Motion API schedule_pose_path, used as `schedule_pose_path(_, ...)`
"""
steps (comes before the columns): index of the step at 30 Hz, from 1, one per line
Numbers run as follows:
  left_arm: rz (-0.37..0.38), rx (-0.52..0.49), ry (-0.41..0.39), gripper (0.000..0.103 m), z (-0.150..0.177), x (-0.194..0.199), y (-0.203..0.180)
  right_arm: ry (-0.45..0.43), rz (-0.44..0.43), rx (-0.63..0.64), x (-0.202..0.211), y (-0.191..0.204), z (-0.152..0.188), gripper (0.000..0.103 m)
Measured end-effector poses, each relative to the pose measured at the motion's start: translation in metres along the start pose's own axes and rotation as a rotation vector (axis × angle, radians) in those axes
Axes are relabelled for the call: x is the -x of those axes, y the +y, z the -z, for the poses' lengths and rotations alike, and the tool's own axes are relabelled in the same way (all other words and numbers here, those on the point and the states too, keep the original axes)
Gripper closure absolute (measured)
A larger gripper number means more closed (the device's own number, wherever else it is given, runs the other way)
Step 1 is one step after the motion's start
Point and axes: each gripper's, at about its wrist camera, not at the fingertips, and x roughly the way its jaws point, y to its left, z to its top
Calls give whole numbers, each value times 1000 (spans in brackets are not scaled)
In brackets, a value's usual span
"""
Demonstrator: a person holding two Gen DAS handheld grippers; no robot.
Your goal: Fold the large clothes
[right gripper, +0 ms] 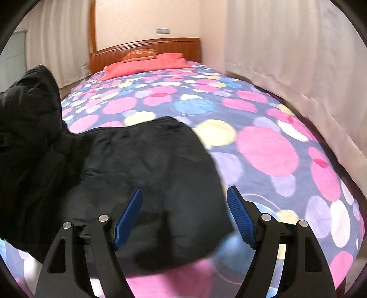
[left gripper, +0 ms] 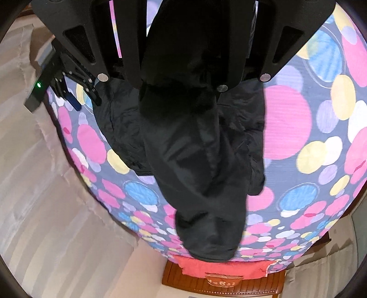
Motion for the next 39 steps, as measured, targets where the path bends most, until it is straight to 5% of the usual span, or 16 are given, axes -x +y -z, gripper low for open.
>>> schedule_pose_path(7, -20, -74, 38, 84, 4, -62, -78, 13, 47, -79, 1, -46, 16, 28)
schedule_pose_path(14, 8, -28, 73, 84, 21, -122, -103, 40, 67, -154, -6, -77, 24, 28)
schedule_pose_path(31, -3, -51, 31, 82, 31, -128, -107, 68, 79, -138, -9, -72, 35, 28)
schedule_pose_path(39, 64, -57, -8, 43, 34, -89, -127, 65, 116, -125, -1, -77, 34, 28)
